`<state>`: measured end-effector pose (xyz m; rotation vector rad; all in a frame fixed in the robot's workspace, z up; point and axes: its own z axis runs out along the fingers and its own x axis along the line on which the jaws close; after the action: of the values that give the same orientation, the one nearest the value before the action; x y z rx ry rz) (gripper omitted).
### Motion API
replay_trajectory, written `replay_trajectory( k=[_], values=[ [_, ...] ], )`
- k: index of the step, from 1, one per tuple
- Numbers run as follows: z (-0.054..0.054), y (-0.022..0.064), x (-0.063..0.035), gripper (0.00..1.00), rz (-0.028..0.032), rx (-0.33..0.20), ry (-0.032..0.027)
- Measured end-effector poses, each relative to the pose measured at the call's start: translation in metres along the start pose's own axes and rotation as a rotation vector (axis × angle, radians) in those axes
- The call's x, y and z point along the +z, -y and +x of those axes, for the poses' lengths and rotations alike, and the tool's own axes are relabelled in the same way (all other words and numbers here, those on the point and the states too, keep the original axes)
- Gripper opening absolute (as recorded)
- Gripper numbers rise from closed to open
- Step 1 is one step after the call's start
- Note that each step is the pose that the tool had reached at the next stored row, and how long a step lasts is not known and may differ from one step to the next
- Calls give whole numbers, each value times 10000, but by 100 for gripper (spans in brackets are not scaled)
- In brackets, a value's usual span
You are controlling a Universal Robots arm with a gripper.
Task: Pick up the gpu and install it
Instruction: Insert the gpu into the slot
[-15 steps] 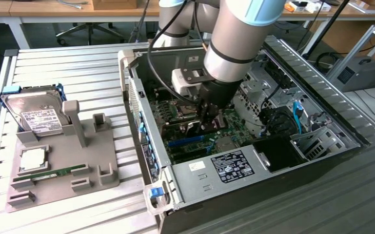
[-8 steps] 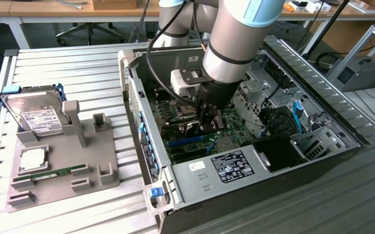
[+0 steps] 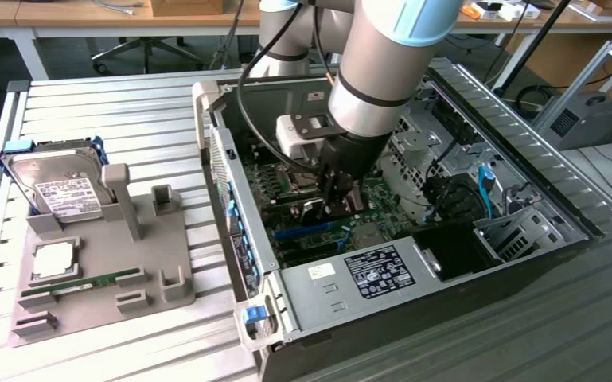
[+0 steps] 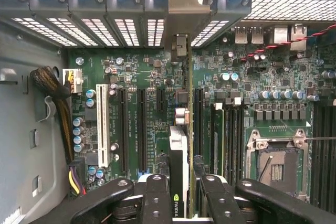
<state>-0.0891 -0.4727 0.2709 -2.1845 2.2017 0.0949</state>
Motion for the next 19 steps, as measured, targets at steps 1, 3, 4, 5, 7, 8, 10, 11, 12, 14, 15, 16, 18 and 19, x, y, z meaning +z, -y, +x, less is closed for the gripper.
replay_trajectory(
  k=[1, 3, 4, 5, 7, 8, 10, 11, 12, 14, 15, 16, 18, 19],
  values=[
    [0, -1, 0, 27, 0, 0, 0],
    [-1, -8, 1, 27, 0, 1, 0],
    [-2, -11, 1, 27, 0, 1, -1],
    [-2, -13, 1, 27, 0, 1, 0],
    [-3, -19, 2, 27, 0, 0, 0],
    [-5, -22, 4, 27, 1, 0, 1],
    [-6, -25, 5, 27, 0, -2, -1],
    [-6, -26, 6, 27, 0, -1, -1],
    [-6, -29, 12, 27, 1, 0, 2],
    [-5, -32, 19, 27, 1, 0, 1],
    [-5, -34, 22, 27, 0, 0, -1],
    [-5, -34, 23, 27, -1, -1, -2],
    [-5, -39, 27, 27, 0, 1, 0],
    [-5, -41, 28, 27, 0, 1, -1]
  ],
)
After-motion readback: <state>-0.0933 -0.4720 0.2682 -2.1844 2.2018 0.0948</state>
